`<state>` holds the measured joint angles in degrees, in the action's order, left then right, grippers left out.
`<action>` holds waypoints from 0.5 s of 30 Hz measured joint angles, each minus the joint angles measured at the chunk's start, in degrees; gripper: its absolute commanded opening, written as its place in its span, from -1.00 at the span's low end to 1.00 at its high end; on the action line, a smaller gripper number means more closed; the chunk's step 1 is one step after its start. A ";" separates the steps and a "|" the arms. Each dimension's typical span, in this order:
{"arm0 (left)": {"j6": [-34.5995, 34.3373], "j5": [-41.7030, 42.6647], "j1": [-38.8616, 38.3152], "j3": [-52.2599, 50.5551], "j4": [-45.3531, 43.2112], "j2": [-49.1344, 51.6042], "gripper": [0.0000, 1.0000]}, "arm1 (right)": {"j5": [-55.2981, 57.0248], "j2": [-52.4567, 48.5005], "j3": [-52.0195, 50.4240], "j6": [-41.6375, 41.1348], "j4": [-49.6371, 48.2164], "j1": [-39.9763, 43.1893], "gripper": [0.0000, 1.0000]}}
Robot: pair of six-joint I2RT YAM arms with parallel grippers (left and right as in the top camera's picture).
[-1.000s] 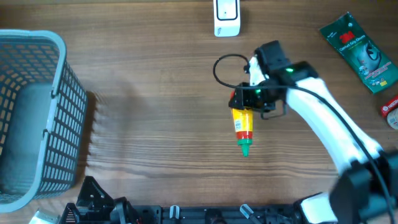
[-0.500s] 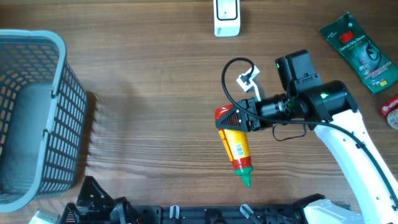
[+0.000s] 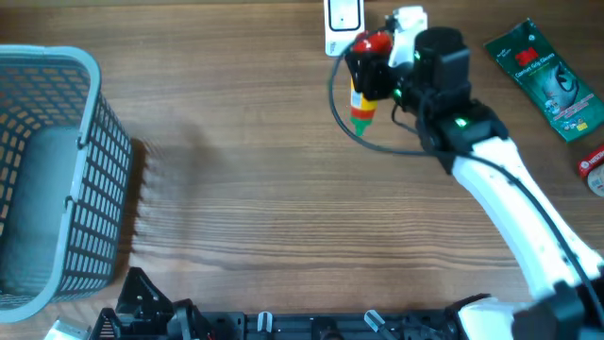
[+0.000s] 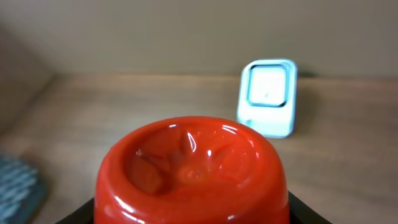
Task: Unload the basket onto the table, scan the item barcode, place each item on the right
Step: 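Raise the sauce bottle to the white scanner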
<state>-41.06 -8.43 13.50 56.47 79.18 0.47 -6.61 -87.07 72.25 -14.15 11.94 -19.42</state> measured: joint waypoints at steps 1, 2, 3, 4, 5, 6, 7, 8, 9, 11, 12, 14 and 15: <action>0.00 0.00 0.00 0.00 -0.04 0.00 1.00 | 2.69 -2.89 1.75 1.40 -0.31 0.02 0.04; 0.00 -0.02 0.00 0.00 -0.07 0.00 1.00 | 5.35 -6.16 4.11 3.21 -0.68 0.02 0.05; 0.00 -0.02 0.00 0.00 -0.09 0.00 1.00 | 7.80 -8.92 6.49 5.01 -0.68 0.02 0.04; 0.00 -0.02 0.00 0.00 -0.07 0.00 1.00 | 10.47 -12.59 10.10 6.84 -1.07 0.02 0.04; 0.00 0.00 0.00 0.00 -0.09 0.00 1.00 | 13.44 -16.33 14.10 8.81 -1.42 0.00 0.04; 0.00 -0.02 0.00 0.00 -0.11 0.00 1.00 | 16.81 -20.61 19.17 11.41 -1.31 0.00 0.04; 0.00 -0.02 0.00 0.00 0.04 0.00 1.00 | 19.54 -24.28 23.56 13.35 -2.01 -0.04 0.03; 0.00 -0.02 0.00 0.00 -0.09 0.00 1.00 | 22.47 -27.61 27.34 16.06 -2.21 -0.33 0.02; 0.00 -0.02 0.00 0.00 -0.02 0.00 1.00 | 25.92 -31.26 31.19 19.71 -4.72 -0.94 0.02; 0.00 -0.04 0.00 0.00 -0.02 0.02 1.00 | 34.21 -38.73 36.00 30.93 -15.78 -3.56 0.01; 0.00 0.00 0.00 0.00 -0.07 0.02 1.00 | 37.09 -41.46 36.65 36.02 -20.96 -4.94 0.02; 0.00 -0.02 0.00 0.00 -0.07 0.00 1.00 | 41.86 -46.95 36.92 46.90 -32.22 -7.76 0.02; 0.00 0.00 0.00 -0.02 0.00 0.00 1.00 | 42.80 -48.33 36.92 49.46 -34.12 -8.46 0.03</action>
<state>-41.06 -8.43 13.50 56.45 79.18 0.47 36.18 -135.39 109.16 35.31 -22.17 -27.88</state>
